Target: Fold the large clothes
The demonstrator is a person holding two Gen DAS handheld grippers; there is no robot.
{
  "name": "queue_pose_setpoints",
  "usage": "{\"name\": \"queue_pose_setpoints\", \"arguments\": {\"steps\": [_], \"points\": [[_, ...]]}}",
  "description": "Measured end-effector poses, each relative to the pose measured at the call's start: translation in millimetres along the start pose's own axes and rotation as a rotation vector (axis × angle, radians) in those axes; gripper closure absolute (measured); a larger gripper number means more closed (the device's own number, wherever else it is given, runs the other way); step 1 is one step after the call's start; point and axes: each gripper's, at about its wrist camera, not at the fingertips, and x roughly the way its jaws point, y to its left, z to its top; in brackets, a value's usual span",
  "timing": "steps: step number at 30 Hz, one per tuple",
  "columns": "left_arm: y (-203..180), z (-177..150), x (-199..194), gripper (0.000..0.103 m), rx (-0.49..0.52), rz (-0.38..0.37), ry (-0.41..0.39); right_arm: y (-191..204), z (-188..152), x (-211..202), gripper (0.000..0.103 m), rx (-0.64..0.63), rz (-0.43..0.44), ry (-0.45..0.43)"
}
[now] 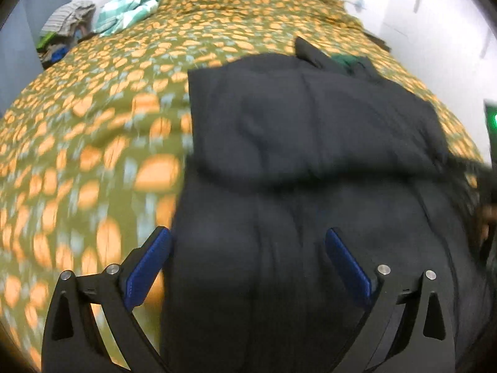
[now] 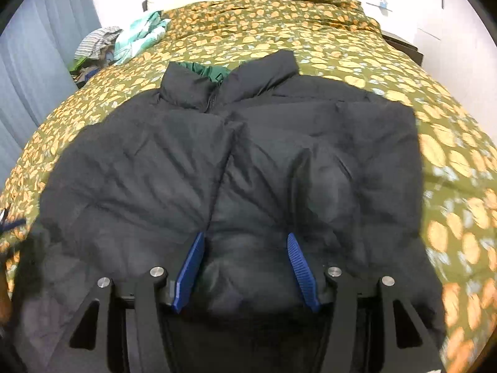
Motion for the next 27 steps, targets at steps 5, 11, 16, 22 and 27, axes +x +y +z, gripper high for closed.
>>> {"name": "queue_pose_setpoints", "arguments": {"steps": [5, 11, 16, 22, 27], "points": [[-5.1, -61.8, -25.3, 0.003, 0.052, 0.043, 0.060, -4.9, -54.0, -50.4, 0.029, -0.025, -0.002, 0.046], [-1.9, -90.6, -68.8, 0.003, 0.047, 0.010, 0.101, -19.3, -131.4, -102.0, 0.029, -0.033, -0.042, 0.103], [39.7, -100.3, -104.6, 0.003, -0.095, -0.025, 0.031, -51.2, -165.3, -168.4, 0.028, 0.022, -0.078, 0.047], [58.9, -107.4, -73.1, 0.003, -0.210, -0.195, 0.175, -102.9, -198.8, -194.2, 0.024, 0.169, -0.029, 0.120], [20.3, -120.8, -49.5, 0.010, -0.094, -0.228, 0.257, -115.8, -220.7, -184.3, 0.024, 0.236, 0.097, 0.206]]}}
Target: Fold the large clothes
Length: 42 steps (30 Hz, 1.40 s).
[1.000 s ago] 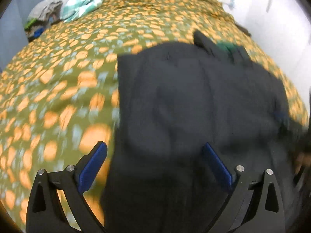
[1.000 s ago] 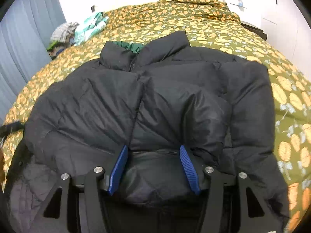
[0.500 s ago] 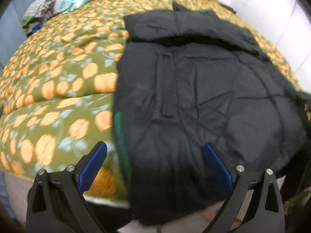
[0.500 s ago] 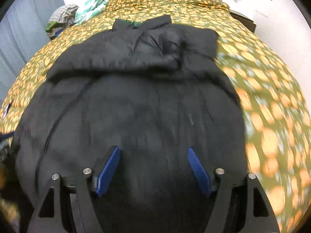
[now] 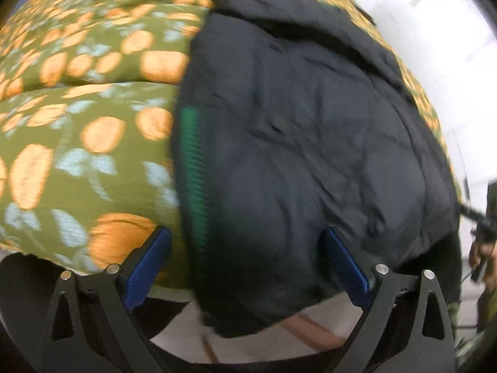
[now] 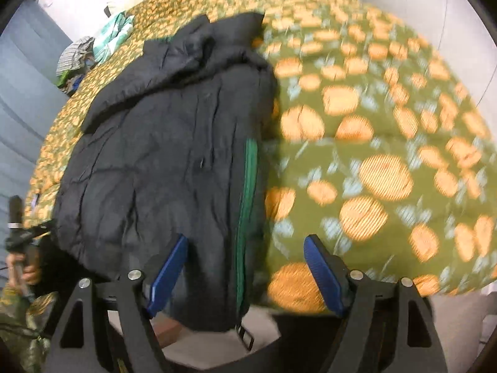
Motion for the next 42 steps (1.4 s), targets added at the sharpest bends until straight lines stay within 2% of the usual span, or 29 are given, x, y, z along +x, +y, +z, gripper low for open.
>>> {"name": "queue_pose_setpoints", "arguments": {"steps": [2, 4, 5, 6, 9, 11, 14, 17, 19, 23, 27, 29, 32, 35, 38, 39, 42], "points": [[-9.8, -2.9, 3.6, 0.015, 0.025, 0.026, 0.015, 2.7, -2.6, 7.1, 0.024, -0.003, 0.064, 0.014], [-13.3, -4.9, 2.0, 0.029, 0.023, 0.050, 0.027, 6.8, -2.9, 19.5, 0.025, 0.006, 0.116, 0.076], [-12.7, -4.2, 0.5, 0.047, 0.011, 0.052, 0.038, 10.6, -2.7, 23.1, 0.046, 0.000, 0.125, 0.105], [-10.6, -3.3, -5.5, 0.064, -0.008, 0.035, 0.043, 17.5, -2.2, 22.4, 0.072, -0.033, 0.105, 0.120], [-8.1, 0.9, -27.2, 0.082, -0.045, -0.024, 0.025, 38.7, 5.3, 4.5, 0.081, -0.131, 0.087, 0.120], [-11.2, 7.3, -48.1, 0.085, -0.052, -0.056, -0.012, 48.1, 13.5, -12.5, 0.082, -0.151, 0.109, 0.103], [-14.1, 13.4, -78.8, 0.086, -0.058, -0.097, -0.069, 55.5, 28.6, -45.9, 0.083, -0.131, 0.197, 0.062], [-14.4, 10.3, -102.3, 0.086, -0.042, -0.109, -0.084, 61.8, 33.9, -68.2, 0.083, -0.129, 0.250, 0.043], [-12.5, -2.9, -107.1, 0.086, -0.023, -0.088, -0.060, 64.6, 33.2, -76.1, 0.083, -0.118, 0.277, 0.053], [-8.1, -35.4, -110.5, 0.086, -0.017, -0.062, 0.024, 64.4, 9.7, -86.1, 0.083, -0.095, 0.323, 0.119], [-2.4, -76.4, -139.6, 0.086, 0.008, -0.083, 0.096, 73.5, -23.7, -106.3, 0.084, -0.114, 0.372, 0.216], [-2.4, -81.7, -161.2, 0.086, 0.000, -0.118, 0.104, 80.3, -29.7, -121.6, 0.085, -0.107, 0.410, 0.238], [-3.2, -56.9, -203.8, 0.086, -0.019, -0.171, -0.004, 87.6, -13.0, -142.5, 0.085, -0.063, 0.482, 0.191], [-0.7, -6.6, -218.5, 0.086, -0.044, -0.224, -0.136, 89.9, 36.8, -149.2, 0.085, -0.014, 0.564, 0.061], [2.2, 58.4, -200.5, 0.086, -0.070, -0.270, -0.236, 85.9, 92.5, -122.3, 0.085, 0.039, 0.589, -0.034], [3.1, 87.6, -186.6, 0.086, -0.086, -0.263, -0.264, 84.2, 114.4, -105.8, 0.085, 0.056, 0.592, -0.064], [6.8, 141.7, -151.6, 0.086, -0.126, -0.220, -0.282, 74.7, 167.6, -58.3, 0.085, 0.114, 0.599, -0.123]]}}
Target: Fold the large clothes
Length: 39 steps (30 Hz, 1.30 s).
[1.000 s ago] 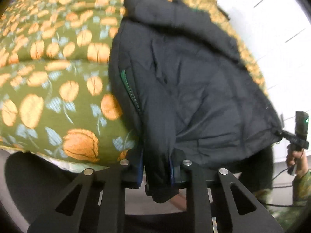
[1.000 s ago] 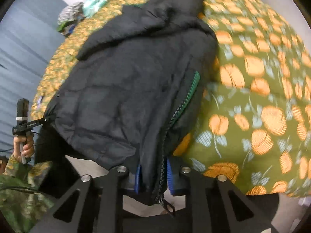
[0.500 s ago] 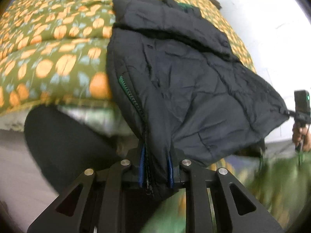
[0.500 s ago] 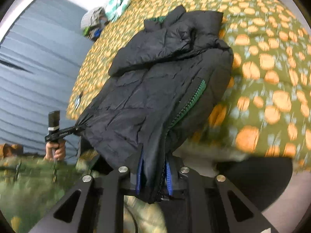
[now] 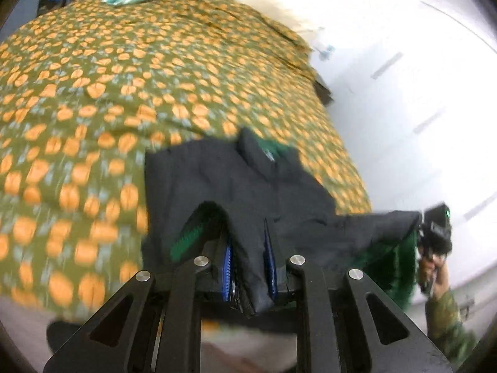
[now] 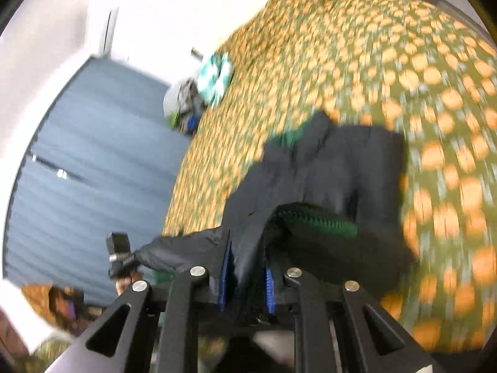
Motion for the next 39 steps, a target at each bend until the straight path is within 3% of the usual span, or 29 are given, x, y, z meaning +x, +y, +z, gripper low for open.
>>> {"name": "queue_pose_setpoints", "arguments": {"steps": [4, 7, 8, 10, 11, 12, 13, 14, 17, 19, 20, 23, 24, 25, 26, 27, 29, 32, 34, 36, 39], "points": [[13.1, 33.8, 65.9, 0.079, -0.024, 0.078, 0.015, -48.8, 35.5, 43.2, 0.085, 0.066, -0.061, -0.068], [28.9, 41.3, 109.7, 0.061, -0.016, 0.101, 0.106, -86.4, 40.1, 66.3, 0.083, 0.141, -0.110, -0.118], [35.7, 43.9, 122.8, 0.050, -0.034, 0.086, 0.157, -98.3, 39.0, 72.0, 0.081, 0.176, -0.110, -0.125], [37.8, 43.8, 124.5, 0.043, -0.073, 0.046, 0.201, -116.2, 34.9, 82.4, 0.070, 0.250, -0.114, -0.122], [40.7, 47.8, 122.3, 0.034, -0.101, -0.001, 0.216, -121.5, 32.6, 86.1, 0.052, 0.278, -0.103, -0.137], [40.7, 50.5, 119.0, 0.019, -0.115, -0.034, 0.215, -119.3, 31.0, 82.7, 0.020, 0.277, -0.085, -0.157], [40.0, 53.5, 111.0, 0.011, -0.124, -0.063, 0.197, -117.1, 31.2, 81.6, 0.005, 0.263, -0.071, -0.180], [40.7, 57.2, 101.7, 0.003, -0.128, -0.081, 0.162, -111.4, 31.7, 78.2, 0.000, 0.236, -0.065, -0.208], [39.6, 59.7, 81.1, 0.002, -0.100, -0.106, 0.099, -88.0, 37.6, 74.2, 0.000, 0.113, -0.090, -0.211], [38.8, 53.9, 84.4, 0.001, -0.037, -0.058, 0.103, -66.3, 41.1, 93.3, 0.000, -0.077, -0.284, -0.120], [38.3, 48.2, 92.6, 0.001, 0.005, 0.006, 0.118, -58.2, 39.3, 102.2, 0.000, -0.157, -0.356, -0.077], [36.8, 25.0, 134.6, 0.004, 0.145, 0.244, 0.205, -52.2, 23.5, 149.2, 0.000, -0.371, -0.608, 0.092], [35.9, 19.5, 142.2, 0.022, 0.172, 0.291, 0.218, -52.2, 18.9, 157.4, 0.009, -0.398, -0.651, 0.120], [34.5, 12.9, 150.0, 0.041, 0.199, 0.313, 0.235, -53.6, 12.6, 159.8, 0.022, -0.419, -0.667, 0.129], [32.3, 7.5, 154.8, 0.067, 0.214, 0.314, 0.247, -49.9, 10.4, 161.8, 0.052, -0.429, -0.680, 0.118], [25.7, 4.6, 150.6, 0.085, 0.233, 0.347, 0.216, -44.7, 8.0, 154.8, 0.074, -0.435, -0.699, 0.102], [10.0, 6.6, 130.7, 0.092, 0.279, 0.375, 0.128, -23.2, 9.4, 134.6, 0.084, -0.471, -0.732, 0.032], [-1.5, 24.5, 92.8, 0.092, 0.225, 0.301, -0.032, 2.7, 21.8, 104.6, 0.084, -0.496, -0.706, -0.097], [-2.8, 34.8, 87.0, 0.092, 0.190, 0.303, -0.113, 17.6, 33.4, 91.4, 0.084, -0.518, -0.702, -0.201], [-2.8, 41.6, 94.8, 0.092, 0.170, 0.351, -0.186, 20.0, 41.6, 96.4, 0.084, -0.540, -0.715, -0.263], [10.4, 43.9, 138.2, 0.090, 0.177, 0.463, -0.173, -2.2, 51.5, 127.8, 0.084, -0.513, -0.745, -0.246]]}}
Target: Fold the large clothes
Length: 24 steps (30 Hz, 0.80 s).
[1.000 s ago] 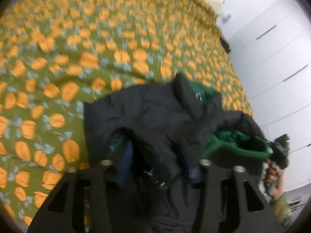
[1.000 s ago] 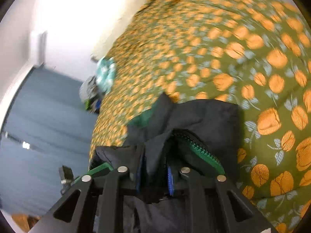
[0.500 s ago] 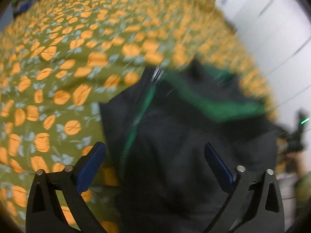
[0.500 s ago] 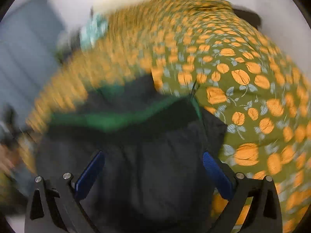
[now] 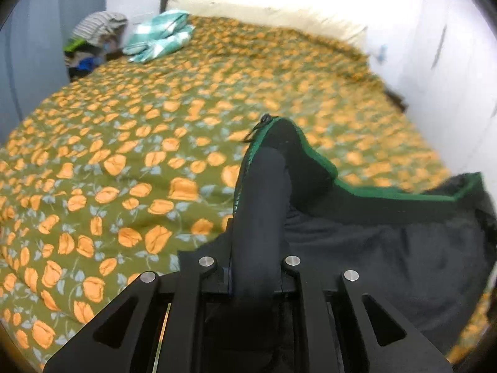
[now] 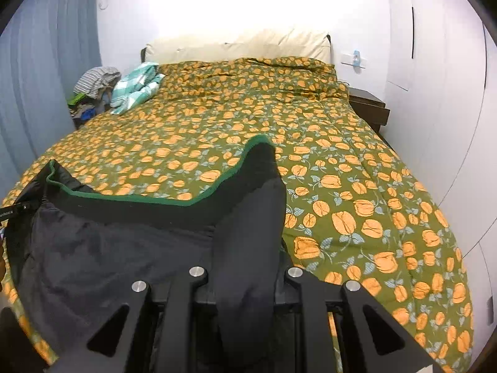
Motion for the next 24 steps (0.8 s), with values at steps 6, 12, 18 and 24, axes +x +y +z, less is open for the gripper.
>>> {"name": "queue_pose_setpoints", "arguments": {"steps": [6, 12, 18, 24], "points": [[0.7, -30.5, 64.6, 0.073, 0.004, 0.078, 0.098, -17.3, -48.4, 88.9, 0.075, 0.150, 0.016, 0.184], [21.7, -43.1, 80.9, 0.061, -0.089, 0.007, 0.105, -26.2, -64.6, 107.2, 0.071, 0.179, 0.058, 0.158], [19.8, -46.6, 89.5, 0.058, -0.129, -0.037, 0.098, -26.2, -79.8, 115.1, 0.070, 0.208, 0.074, 0.098], [25.1, -47.4, 98.0, 0.056, -0.169, -0.084, 0.098, -26.9, -82.8, 119.7, 0.070, 0.215, 0.078, 0.089]]}}
